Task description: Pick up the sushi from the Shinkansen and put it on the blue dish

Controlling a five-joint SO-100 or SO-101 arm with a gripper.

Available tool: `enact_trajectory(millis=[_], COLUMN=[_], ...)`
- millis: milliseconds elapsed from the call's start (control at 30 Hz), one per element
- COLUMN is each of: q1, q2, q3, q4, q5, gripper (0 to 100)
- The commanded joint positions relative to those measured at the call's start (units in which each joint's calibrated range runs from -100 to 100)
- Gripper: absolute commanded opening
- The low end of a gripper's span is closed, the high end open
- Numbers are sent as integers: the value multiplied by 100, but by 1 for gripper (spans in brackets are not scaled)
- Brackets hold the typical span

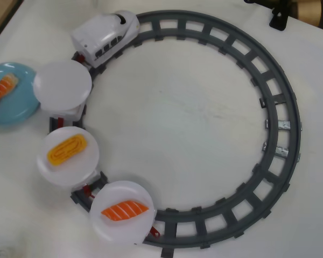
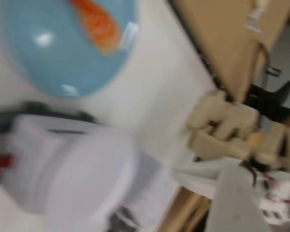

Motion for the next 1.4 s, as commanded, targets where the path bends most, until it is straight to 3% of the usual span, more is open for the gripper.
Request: enact_trajectory(millis=[0, 233, 400, 733, 1000, 1367], q1=[-22, -40, -75, -999, -1404, -2091], q2=[-1058, -2227, -2974, -4699, -6035, -6043], q3=[1694, 3560, 4218, 5733, 6103, 6148], q4=[-469, -613, -613, -341, 432, 1196], q5=[-56, -114, -705, -888, -872, -882], gripper=[17, 18, 18, 18, 18, 18])
